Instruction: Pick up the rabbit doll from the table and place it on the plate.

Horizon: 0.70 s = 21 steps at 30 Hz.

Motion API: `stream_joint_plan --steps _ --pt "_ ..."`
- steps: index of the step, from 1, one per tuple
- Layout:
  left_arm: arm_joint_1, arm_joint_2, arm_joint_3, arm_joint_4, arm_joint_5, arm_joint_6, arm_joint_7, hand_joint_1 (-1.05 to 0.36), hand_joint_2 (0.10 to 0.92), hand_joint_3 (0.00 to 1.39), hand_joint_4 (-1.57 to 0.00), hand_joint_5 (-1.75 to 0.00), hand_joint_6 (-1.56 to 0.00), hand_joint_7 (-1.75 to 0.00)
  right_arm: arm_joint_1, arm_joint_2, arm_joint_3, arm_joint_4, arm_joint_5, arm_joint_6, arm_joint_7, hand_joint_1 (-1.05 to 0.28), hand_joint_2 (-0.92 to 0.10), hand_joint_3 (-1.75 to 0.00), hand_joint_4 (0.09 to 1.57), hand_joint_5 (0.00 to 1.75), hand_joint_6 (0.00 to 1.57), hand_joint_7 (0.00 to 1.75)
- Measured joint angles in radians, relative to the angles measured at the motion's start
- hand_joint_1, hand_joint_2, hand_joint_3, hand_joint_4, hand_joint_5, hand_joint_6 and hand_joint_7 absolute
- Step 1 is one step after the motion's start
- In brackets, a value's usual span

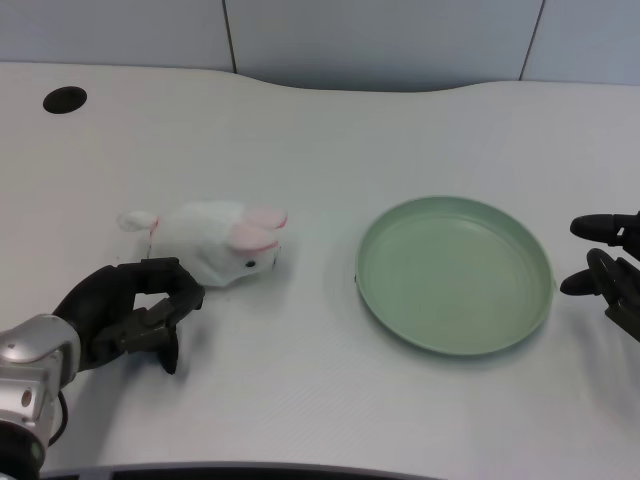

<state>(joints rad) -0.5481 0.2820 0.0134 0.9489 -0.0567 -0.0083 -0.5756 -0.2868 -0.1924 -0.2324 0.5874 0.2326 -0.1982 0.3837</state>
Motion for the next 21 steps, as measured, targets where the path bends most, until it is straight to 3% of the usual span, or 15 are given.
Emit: stream_joint_plan --steps 9,15,21 --pt "-0.002 0.0 0.0 0.0 0.0 0.004 0.0 -0.55 0.921 0.46 -0.77 -1.75 -0.51 -1.75 0.001 0.0 0.002 -0.02 -0.004 0.002 -0.011 -0.29 -0.92 -0.5 0.32 1.39 0.36 0.95" --pt "-0.001 0.0 0.002 0.0 0.002 0.003 0.001 -0.56 0.921 0.46 -0.78 -1.75 -0.51 -1.75 0.001 0.0 0.001 -0.016 -0.001 0.002 -0.007 -0.29 -0.92 -0.49 0.34 1.42 0.38 0.96" --pt "-0.001 0.0 -0.001 -0.001 0.01 0.0 0.008 -0.57 0.921 0.44 -0.81 -1.75 -0.55 -1.75 0.002 0.0 0.002 -0.023 -0.005 0.002 -0.014 -0.29 -0.92 -0.51 0.34 1.41 0.37 0.95"
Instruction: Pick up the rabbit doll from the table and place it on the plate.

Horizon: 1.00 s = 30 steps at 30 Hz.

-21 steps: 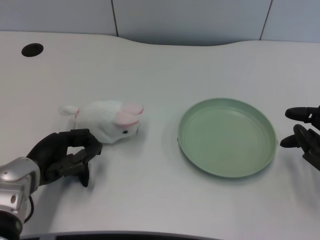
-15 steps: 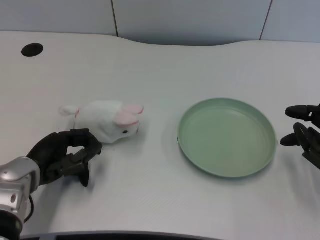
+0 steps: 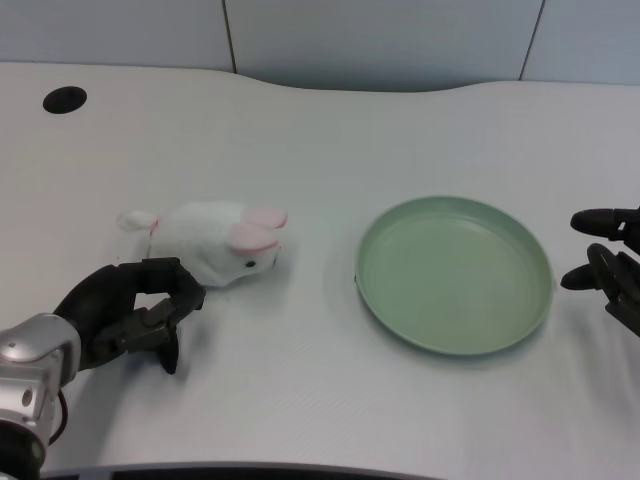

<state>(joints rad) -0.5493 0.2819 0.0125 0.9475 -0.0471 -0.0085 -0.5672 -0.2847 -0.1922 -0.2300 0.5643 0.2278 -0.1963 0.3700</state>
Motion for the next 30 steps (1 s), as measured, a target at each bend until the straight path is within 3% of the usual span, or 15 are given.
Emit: stream_joint_plan --steps 7,10,13,16,20,25,27,30 --pt "0.004 0.0 0.006 0.01 -0.005 -0.041 0.001 -0.57 0.921 0.46 -0.79 -1.75 -0.54 -1.75 0.0 0.0 -0.001 0.007 0.003 0.0 0.006 -0.3 -0.92 -0.48 0.34 1.41 0.38 0.95" --pt "0.019 -0.003 0.028 0.018 -0.021 -0.114 -0.021 -0.59 0.921 0.45 -0.79 -1.75 -0.55 -1.75 0.0 0.0 0.0 0.008 0.001 -0.003 0.004 -0.29 -0.92 -0.49 0.34 1.4 0.38 0.95" --pt "0.044 -0.015 0.044 0.011 -0.033 -0.256 -0.015 -0.6 0.921 0.45 -0.69 -1.75 -0.47 -1.71 0.0 0.001 0.001 0.008 0.001 -0.005 0.004 -0.3 -0.92 -0.5 0.33 1.4 0.38 0.95" --pt "0.071 -0.035 0.042 -0.028 0.0 -0.414 0.066 -0.64 0.921 0.38 -0.49 -1.74 -0.45 -1.37 0.0 0.002 0.003 0.004 0.0 -0.002 -0.002 -0.3 -0.92 -0.49 0.33 1.4 0.37 0.94" --pt "0.087 -0.028 0.008 -0.079 0.147 -0.628 0.271 -0.62 0.921 0.29 -0.42 -1.62 -0.4 -1.05 0.0 0.002 0.003 0.0 -0.001 -0.001 -0.008 -0.29 -0.92 -0.5 0.33 1.4 0.37 0.94" --pt "0.094 0.048 -0.081 -0.147 0.447 -0.735 0.56 -0.63 0.921 0.28 -0.3 -1.29 -0.32 -0.85 0.0 0.002 0.003 0.002 -0.002 -0.001 -0.003 -0.3 -0.92 -0.5 0.35 1.41 0.38 0.94" --pt "0.088 0.094 -0.127 -0.18 0.588 -0.736 0.679 -0.67 0.921 0.24 -0.24 -0.97 -0.36 -0.47 0.0 0.002 0.004 0.002 -0.002 -0.001 -0.005 -0.3 -0.92 -0.49 0.35 1.41 0.38 0.94" --pt "0.051 0.153 -0.183 -0.211 0.732 -0.721 0.791 -0.75 0.921 0.22 -0.14 -0.78 -0.33 -0.23 0.0 0.002 0.005 0.0 -0.003 -0.001 -0.01 -0.31 -0.92 -0.49 0.34 1.41 0.37 0.93"
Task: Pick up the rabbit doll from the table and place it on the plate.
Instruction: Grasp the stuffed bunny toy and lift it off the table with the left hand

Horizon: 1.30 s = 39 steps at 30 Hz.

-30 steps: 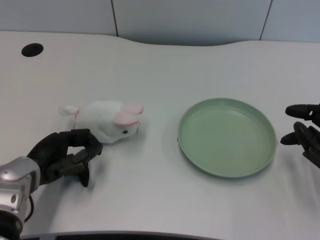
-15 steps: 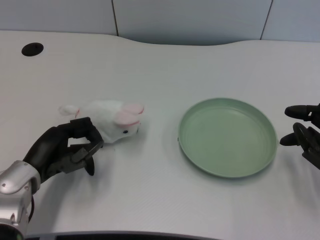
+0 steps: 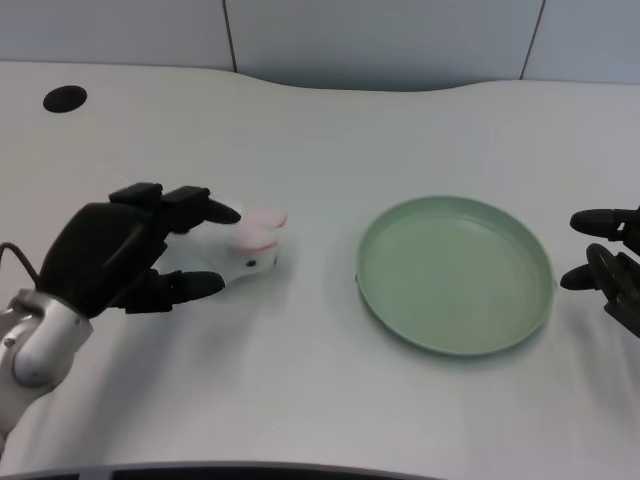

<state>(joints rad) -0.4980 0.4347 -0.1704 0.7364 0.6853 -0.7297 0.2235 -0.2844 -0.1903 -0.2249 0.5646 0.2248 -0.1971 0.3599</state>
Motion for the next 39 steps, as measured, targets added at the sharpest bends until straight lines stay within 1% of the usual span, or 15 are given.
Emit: stream_joint_plan --steps 1,2,3,4,5,6,8,10,13,17,22,26,29,34,39 --pt "-0.013 0.012 -0.012 -0.005 0.018 0.007 0.019 -0.78 0.916 0.21 -0.11 -0.73 -0.31 -0.2 0.0 0.0 0.001 -0.001 0.0 0.0 0.0 -0.31 -0.92 -0.49 0.33 1.41 0.37 0.93" --pt "-0.026 0.021 -0.024 -0.012 0.035 0.023 0.026 -0.81 0.918 0.17 -0.06 -0.61 -0.28 -0.14 0.001 0.0 0.002 -0.002 0.0 0.0 0.0 -0.3 -0.92 -0.5 0.33 1.41 0.36 0.93" --pt "-0.041 0.029 -0.04 -0.02 0.057 0.046 0.025 -0.83 0.92 0.14 -0.04 -0.54 -0.26 -0.12 0.001 0.001 0.002 -0.004 0.0 0.0 -0.001 -0.3 -0.92 -0.5 0.33 1.4 0.36 0.93" --pt "-0.057 0.039 -0.059 -0.029 0.079 0.072 0.021 -0.87 0.92 0.12 -0.03 -0.41 -0.24 -0.07 0.002 0.001 0.003 -0.005 0.0 0.0 -0.001 -0.29 -0.92 -0.51 0.33 1.4 0.35 0.92" --pt "-0.076 0.048 -0.075 -0.036 0.098 0.095 0.008 -0.88 0.921 0.11 -0.03 -0.35 -0.23 -0.05 0.003 0.002 0.003 -0.005 0.001 0.0 -0.001 -0.29 -0.92 -0.51 0.33 1.4 0.35 0.92" --pt "-0.096 0.054 -0.089 -0.041 0.106 0.118 -0.007 -0.91 0.921 0.11 -0.01 -0.24 -0.18 -0.03 0.005 0.002 0.003 -0.006 0.001 0.0 -0.001 -0.29 -0.92 -0.51 0.34 1.41 0.35 0.92" --pt "-0.143 0.059 -0.112 -0.043 0.118 0.168 -0.061 -0.94 0.921 0.13 0.0 -0.1 -0.11 -0.02 0.008 0.003 0.003 -0.009 0.001 0.0 -0.001 -0.3 -0.92 -0.52 0.34 1.41 0.35 0.92" --pt "-0.197 0.058 -0.137 -0.025 0.115 0.212 -0.143 -0.96 0.921 0.13 0.0 -0.02 -0.06 -0.01 0.013 0.004 0.004 -0.018 0.001 0.0 -0.001 -0.3 -0.92 -0.52 0.33 1.41 0.35 0.92" --pt "-0.272 0.054 -0.167 0.028 0.112 0.256 -0.219 -0.99 0.921 0.13 0.0 0.0 -0.02 0.0 0.016 0.006 0.009 -0.03 0.001 0.0 -0.002 -0.31 -0.92 -0.51 0.33 1.4 0.35 0.92" --pt "-0.373 0.025 -0.217 0.134 0.106 0.309 -0.31 -1.02 0.915 0.09 0.0 0.0 0.0 0.0 0.018 0.007 0.008 -0.034 0.003 0.001 -0.001 -0.31 -0.92 -0.49 0.34 1.41 0.35 0.92" --pt "-0.499 -0.05 -0.288 0.336 0.108 0.389 -0.393 -1.05 0.908 0.05 0.0 0.0 -0.01 0.0 0.025 0.007 0.008 -0.043 0.004 0.001 -0.001 -0.32 -0.92 -0.49 0.33 1.4 0.35 0.93" --pt "-0.573 -0.116 -0.337 0.472 0.117 0.447 -0.428 -1.05 0.894 0.03 0.0 0.0 -0.03 -0.01 0.039 0.005 0.007 -0.056 0.007 0.004 0.003 -0.31 -0.92 -0.5 0.33 1.4 0.35 0.93" --pt "-0.597 -0.157 -0.368 0.535 0.119 0.488 -0.441 -1.05 0.869 0.01 -0.02 -0.01 -0.07 -0.03 0.047 0.005 0.003 -0.07 0.014 0.018 0.015 -0.31 -0.92 -0.5 0.34 1.42 0.35 0.93" --pt "-0.596 -0.207 -0.372 0.6 0.096 0.56 -0.463 -1.05 0.82 0.0 -0.04 -0.02 -0.11 -0.04 0.063 0.005 -0.004 -0.076 0.016 0.018 0.018 -0.31 -0.92 -0.49 0.34 1.43 0.36 0.95" --pt "-0.562 -0.226 -0.376 0.615 0.085 0.595 -0.448 -1.02 0.817 0.01 -0.02 -0.01 -0.11 -0.02 0.092 0.006 -0.004 -0.123 0.022 0.02 0.02 -0.31 -0.92 -0.5 0.34 1.44 0.36 0.96"
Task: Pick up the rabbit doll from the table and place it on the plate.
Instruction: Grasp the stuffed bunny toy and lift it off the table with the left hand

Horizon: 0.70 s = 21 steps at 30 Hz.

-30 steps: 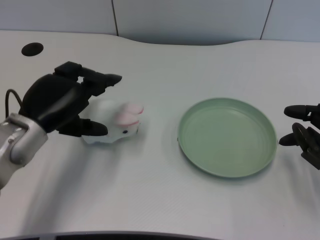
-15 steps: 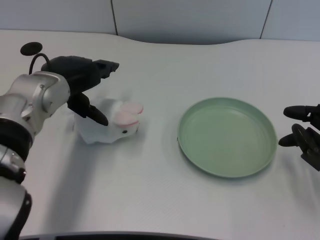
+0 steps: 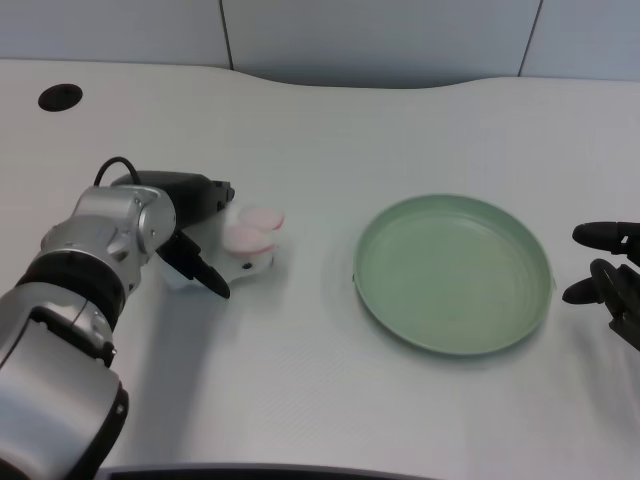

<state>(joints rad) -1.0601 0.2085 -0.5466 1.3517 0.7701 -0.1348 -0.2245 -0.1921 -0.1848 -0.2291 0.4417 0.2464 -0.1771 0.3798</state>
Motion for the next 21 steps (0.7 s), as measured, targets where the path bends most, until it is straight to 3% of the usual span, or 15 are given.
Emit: stream_joint_plan --steps 3,7,9,12,15,16,18,20,21 --pt "0.001 -0.009 -0.003 0.006 -0.007 0.038 -0.004 -1.01 0.819 0.0 0.0 0.0 -0.08 -0.01 0.018 0.001 0.0 -0.038 0.002 0.015 -0.001 -0.32 -0.92 -0.5 0.34 1.44 0.35 0.96" --pt "0.001 -0.011 -0.026 0.011 -0.001 0.058 -0.022 -0.95 0.794 0.0 0.0 0.0 -0.04 0.0 0.04 0.001 0.0 -0.059 0.002 0.029 -0.003 -0.31 -0.92 -0.52 0.33 1.44 0.34 0.96" --pt "0.001 -0.014 -0.041 0.011 0.004 0.063 -0.022 -0.94 0.791 0.0 0.0 0.0 -0.04 0.0 0.043 0.001 0.0 -0.067 0.002 0.04 -0.004 -0.31 -0.92 -0.53 0.33 1.45 0.34 0.96" --pt "0.001 -0.023 -0.05 0.011 0.004 0.074 -0.021 -0.82 0.753 0.01 0.0 0.0 -0.05 -0.01 0.045 0.001 0.0 -0.074 0.002 0.042 -0.004 -0.31 -0.92 -0.52 0.34 1.45 0.35 0.97" --pt "0.015 -0.034 -0.116 0.013 0.063 0.08 0.093 -0.68 0.764 0.01 -0.23 -0.11 -0.25 -0.07 0.048 0.002 0.0 -0.077 0.002 0.042 -0.004 -0.31 -0.92 -0.52 0.35 1.45 0.36 0.98" --pt "0.024 -0.039 -0.134 0.014 0.082 0.083 0.139 -0.64 0.774 0.01 -0.31 -0.17 -0.36 -0.11 0.05 0.002 0.0 -0.078 0.002 0.042 -0.004 -0.32 -0.92 -0.51 0.35 1.45 0.36 0.98" --pt "0.031 -0.052 -0.163 0.016 0.103 0.095 0.193 -0.56 0.81 0.0 -0.26 -0.54 -0.48 -0.12 0.054 0.003 0.0 -0.079 0.002 0.041 -0.004 -0.32 -0.92 -0.51 0.36 1.45 0.36 0.98" --pt "0.03 -0.058 -0.175 0.019 0.114 0.106 0.205 -0.44 0.812 0.0 -0.36 -0.96 -0.6 -0.14 0.056 0.006 0.0 -0.079 0.006 0.035 0.001 -0.32 -0.92 -0.51 0.36 1.45 0.36 0.99" --pt "0.03 -0.061 -0.18 0.021 0.116 0.109 0.205 -0.42 0.812 0.0 -0.37 -1.03 -0.62 -0.14 0.057 0.007 -0.001 -0.079 0.008 0.033 0.005 -0.32 -0.92 -0.52 0.36 1.45 0.36 0.99"
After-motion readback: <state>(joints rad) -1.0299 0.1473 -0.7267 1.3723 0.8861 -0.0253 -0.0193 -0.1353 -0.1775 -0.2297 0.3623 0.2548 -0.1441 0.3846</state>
